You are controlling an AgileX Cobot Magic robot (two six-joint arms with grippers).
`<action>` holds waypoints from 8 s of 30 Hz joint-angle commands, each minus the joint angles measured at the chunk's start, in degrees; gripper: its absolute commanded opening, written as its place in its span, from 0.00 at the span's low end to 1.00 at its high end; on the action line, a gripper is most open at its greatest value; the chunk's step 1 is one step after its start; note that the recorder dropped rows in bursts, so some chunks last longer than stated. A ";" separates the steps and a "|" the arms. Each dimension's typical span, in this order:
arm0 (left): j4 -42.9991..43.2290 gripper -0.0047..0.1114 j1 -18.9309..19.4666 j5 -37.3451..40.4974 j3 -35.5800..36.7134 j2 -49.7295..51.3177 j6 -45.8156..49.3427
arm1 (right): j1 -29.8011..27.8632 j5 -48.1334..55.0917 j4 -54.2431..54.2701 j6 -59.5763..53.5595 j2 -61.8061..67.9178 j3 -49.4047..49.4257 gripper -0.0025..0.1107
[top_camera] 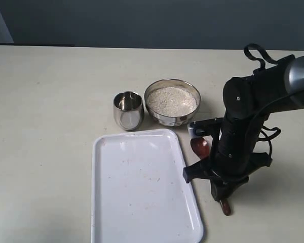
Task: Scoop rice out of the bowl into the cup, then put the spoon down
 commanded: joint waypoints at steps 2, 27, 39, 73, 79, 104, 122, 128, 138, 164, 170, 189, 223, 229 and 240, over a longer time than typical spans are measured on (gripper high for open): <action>0.07 0.04 0.10 -0.82 -0.14 -0.25 -0.16 | 0.12 1.61 0.22 -0.14 -0.10 0.56 0.02; 0.07 0.04 0.10 -0.82 -0.14 -0.25 -0.16 | 0.12 13.02 -30.80 5.82 -18.66 -12.77 0.02; 0.07 0.04 -1.75 -0.82 -0.14 -0.25 -0.16 | 1.02 20.31 -47.09 -12.44 -0.56 -27.46 0.02; 0.07 0.04 -7.45 -1.29 -0.14 -0.25 -0.16 | 10.57 12.81 -86.33 -14.28 17.31 -27.46 0.02; 0.07 0.04 -7.45 -1.29 -0.14 -0.25 -0.16 | 10.57 12.75 -85.06 -14.62 17.45 -27.46 0.02; 0.07 0.04 -7.45 -1.29 -0.14 -0.25 -0.16 | 12.53 13.86 -71.65 -24.61 17.10 -28.72 0.02; 0.07 0.04 -7.45 -1.29 -0.14 -0.25 -0.16 | 12.42 18.08 -58.79 -29.80 17.21 -34.86 0.02; 0.07 0.04 -7.45 -1.29 -0.14 -0.25 -0.16 | 11.31 20.05 -58.32 -29.53 17.21 -34.86 0.02; 0.07 0.04 -7.45 -1.29 -0.14 -0.25 -0.16 | 10.21 20.31 -52.82 -28.66 16.10 -34.89 0.02; 0.07 0.04 -7.45 -1.29 -0.14 -0.25 -0.16 | 8.03 20.31 -50.16 -26.62 15.33 -41.78 0.02; 0.07 0.04 -7.45 -1.29 -0.14 -0.25 -0.16 | 5.72 20.31 -44.47 -26.62 15.45 -41.77 0.02; 0.07 0.04 -7.45 -1.29 -0.14 -0.25 -0.16 | 5.72 20.31 -42.32 -26.45 13.55 -41.77 0.02; 0.07 0.04 -7.45 -1.29 -0.14 -0.25 -0.16 | 12.19 20.31 -35.79 -26.46 12.54 -44.72 0.02; 0.07 0.04 -7.45 -1.29 -0.14 -0.25 -0.16 | 12.56 20.31 -35.77 -26.46 12.54 -44.72 0.02; 0.07 0.04 -7.45 -1.16 -0.14 -0.25 -0.16 | 14.55 20.31 -40.73 -26.28 15.99 -44.72 0.02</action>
